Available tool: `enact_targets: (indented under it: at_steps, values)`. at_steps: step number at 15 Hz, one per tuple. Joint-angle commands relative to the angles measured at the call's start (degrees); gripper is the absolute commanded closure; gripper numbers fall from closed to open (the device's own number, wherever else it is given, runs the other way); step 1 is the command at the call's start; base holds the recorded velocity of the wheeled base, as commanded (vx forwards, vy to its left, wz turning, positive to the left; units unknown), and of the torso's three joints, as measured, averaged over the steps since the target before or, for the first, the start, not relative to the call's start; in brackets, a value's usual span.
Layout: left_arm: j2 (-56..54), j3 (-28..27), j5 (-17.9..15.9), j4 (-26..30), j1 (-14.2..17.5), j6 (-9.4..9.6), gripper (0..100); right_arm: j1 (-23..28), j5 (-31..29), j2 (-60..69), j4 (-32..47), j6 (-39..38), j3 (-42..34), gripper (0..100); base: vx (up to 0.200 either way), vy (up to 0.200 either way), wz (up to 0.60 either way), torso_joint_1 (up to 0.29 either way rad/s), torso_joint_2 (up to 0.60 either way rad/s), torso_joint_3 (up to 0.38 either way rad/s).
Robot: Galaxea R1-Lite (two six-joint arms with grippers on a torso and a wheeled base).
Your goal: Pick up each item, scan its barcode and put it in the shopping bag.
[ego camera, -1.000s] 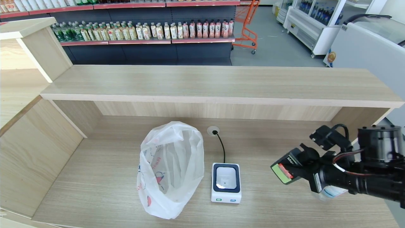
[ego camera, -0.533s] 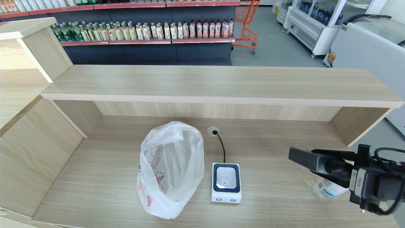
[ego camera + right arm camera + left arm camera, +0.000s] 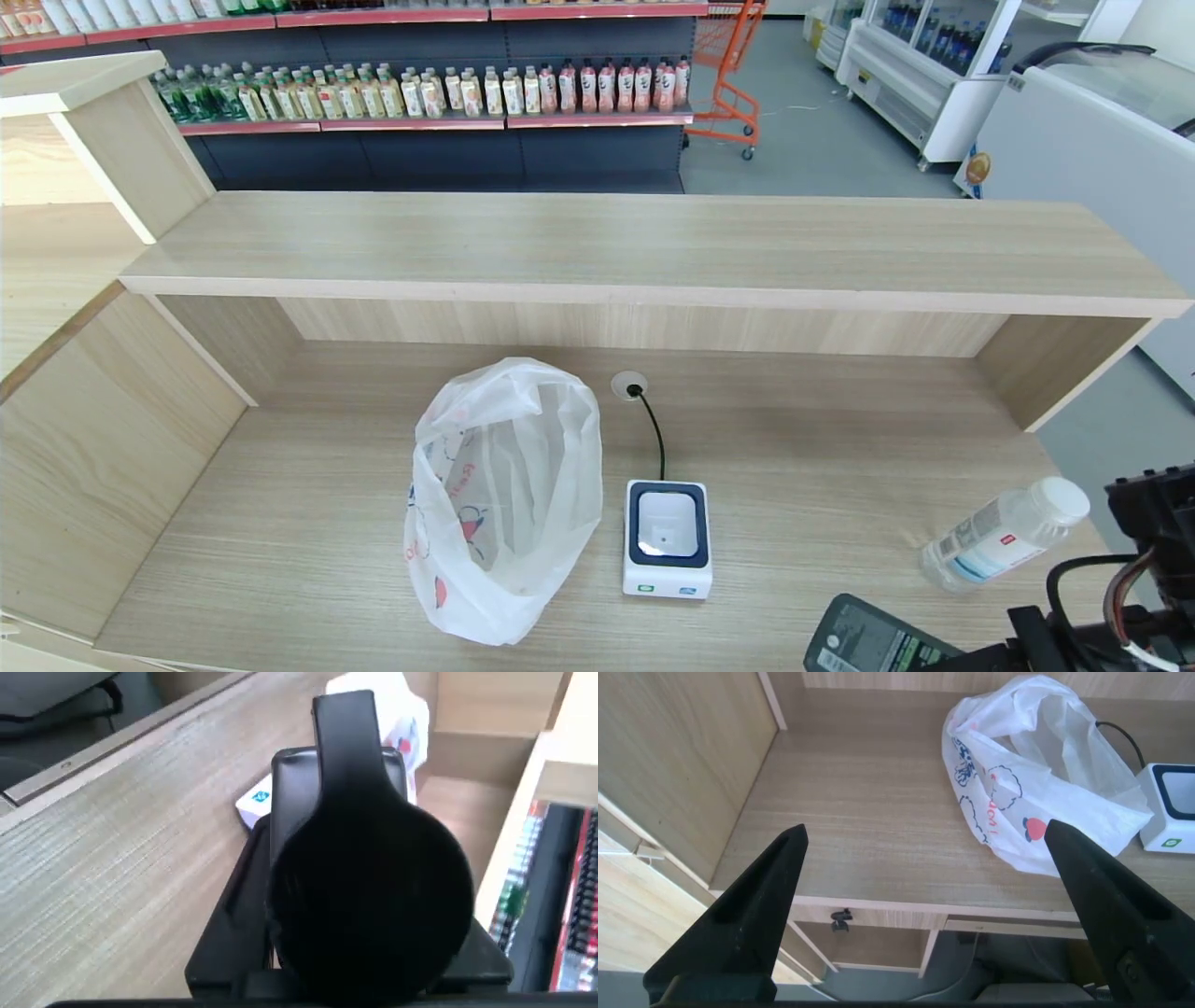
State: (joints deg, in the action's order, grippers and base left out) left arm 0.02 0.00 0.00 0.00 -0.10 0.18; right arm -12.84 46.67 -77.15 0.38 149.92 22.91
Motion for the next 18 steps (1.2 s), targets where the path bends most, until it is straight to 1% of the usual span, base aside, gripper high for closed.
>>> enact_targets:
  at_steps: [1, 2, 3, 4, 5, 6, 7, 11, 18]
  values:
    - [-0.02, 0.00, 0.00, 0.00, 0.01, -0.01, 0, -3.34, 0.71, -1.42, 0.41, 3.80, 0.56, 100, 0.000, 0.000, 0.00, 0.000, 0.00, 0.000]
    - [0.06, 0.00, 0.00, 0.00, 0.01, -0.01, 0, -7.20, 0.71, -1.86, -3.01, 5.38, 1.18, 100, 0.000, 0.000, 0.00, 0.000, 0.00, 0.000]
    - [-0.02, 0.00, 0.00, 0.00, 0.01, -0.01, 0, -10.63, 3.17, -3.71, -8.55, 7.14, 1.53, 100, 0.000, 0.000, 0.00, 0.000, 0.00, 0.000]
    - [-0.02, 0.00, 0.00, 0.00, 0.01, -0.01, 0, -10.98, 6.33, -4.85, -10.13, 9.95, 1.62, 100, 0.000, 0.000, 0.00, 0.000, 0.00, 0.000]
    - [-0.02, 0.00, 0.00, 0.00, 0.01, -0.01, 0, -10.89, 8.97, -5.29, -9.78, 12.77, 1.53, 100, 0.000, 0.000, 0.00, 0.000, 0.00, 0.000]
    - [-0.02, 0.00, 0.00, 0.00, 0.01, -0.01, 0, -10.98, 11.17, -4.85, -9.78, 14.08, 1.53, 100, 0.000, 0.000, 0.00, 0.000, 0.00, 0.000]
    - [0.06, 0.00, 0.00, 0.00, 0.01, -0.01, 0, -10.98, 12.13, -4.06, -9.78, 14.96, 1.44, 100, 0.000, 0.000, 0.00, 0.000, 0.00, 0.000]
    - [-0.02, 0.00, 0.00, 0.00, 0.01, -0.01, 0, -10.98, 12.13, -2.56, -9.69, 14.88, -0.05, 100, 0.000, 0.000, 0.00, 0.000, 0.00, 0.000]
    - [0.06, 0.00, 0.00, 0.00, 0.01, -0.01, 0, -10.54, 12.13, -3.62, -10.13, 14.70, -0.05, 100, 0.000, 0.000, 0.00, 0.000, 0.00, 0.000]
